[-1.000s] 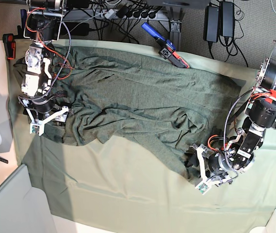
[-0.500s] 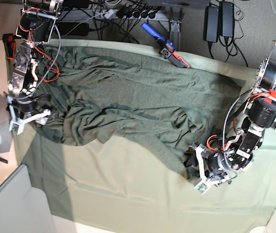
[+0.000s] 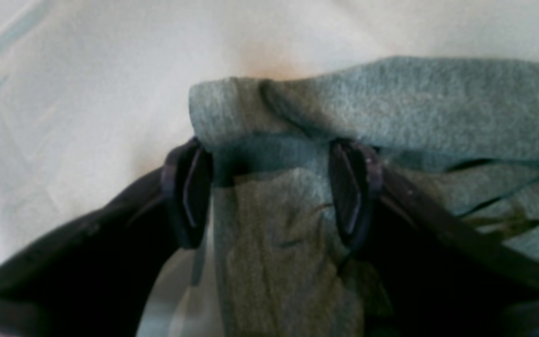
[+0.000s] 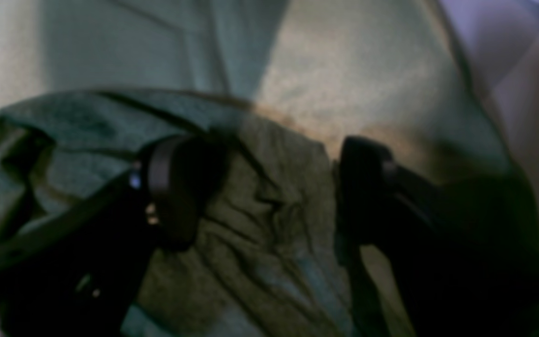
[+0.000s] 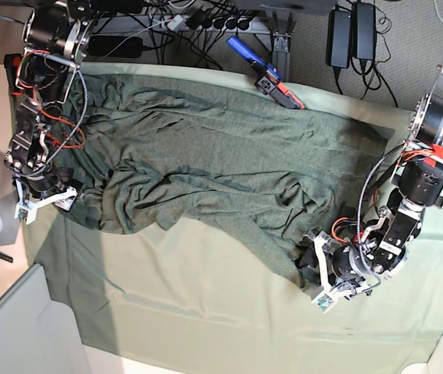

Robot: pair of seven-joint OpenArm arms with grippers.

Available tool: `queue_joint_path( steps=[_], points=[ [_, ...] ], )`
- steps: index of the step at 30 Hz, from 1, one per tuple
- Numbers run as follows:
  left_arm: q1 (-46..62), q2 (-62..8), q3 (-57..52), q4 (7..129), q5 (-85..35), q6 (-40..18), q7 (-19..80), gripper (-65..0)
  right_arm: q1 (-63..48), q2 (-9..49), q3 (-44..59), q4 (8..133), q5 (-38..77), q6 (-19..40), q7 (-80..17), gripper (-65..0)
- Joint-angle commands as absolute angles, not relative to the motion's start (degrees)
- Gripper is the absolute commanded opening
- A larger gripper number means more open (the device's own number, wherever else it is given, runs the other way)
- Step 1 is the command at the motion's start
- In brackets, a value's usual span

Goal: Fold the T-shirt properly
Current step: 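Grasp the shirt's side edge with the left gripper near the hem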

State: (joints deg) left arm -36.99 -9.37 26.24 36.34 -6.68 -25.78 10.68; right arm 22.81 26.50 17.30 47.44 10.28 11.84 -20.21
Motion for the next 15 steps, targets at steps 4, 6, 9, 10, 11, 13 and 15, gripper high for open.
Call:
queue_joint_path(
  steps=[4,6,9,10,11,13,15],
  points=[
    [-38.68,-9.54,26.13,36.95,-6.57,-26.37,9.26,-54.2,24.25,27.77,17.65,48.21,10.20,12.27,-17.47,-39.3],
    [-38.57,-9.54,26.13,36.95,-6.55,-26.37,8.27,-63.2,24.23,27.77,17.61,48.21,9.85,12.51,-15.97,-58.7],
    [-38.54,-9.72,26.13,36.95,-6.50,-26.39,8.14,-65.0,24.25,27.79,17.61,48.21,8.80,13.82,-14.72,-65.0],
    [-38.57,-9.93,26.13,36.95,-6.48,-26.37,8.10,-65.0,24.25,27.81,17.61,48.21,7.81,13.96,-14.52,-65.0],
    [-38.59,-10.41,26.13,36.95,-6.50,-26.35,7.86,-65.0,24.25,27.83,17.61,48.23,7.09,13.93,-13.98,-65.0],
    [-38.59,-11.81,26.13,36.95,-6.55,-26.33,6.98,-65.0,24.18,28.25,17.61,48.23,6.22,13.93,-13.67,-65.0],
    [-38.59,-13.56,26.13,36.95,-6.57,-26.26,6.00,-65.0,24.10,29.15,17.61,48.23,6.35,13.91,-13.30,-65.0]
  ],
)
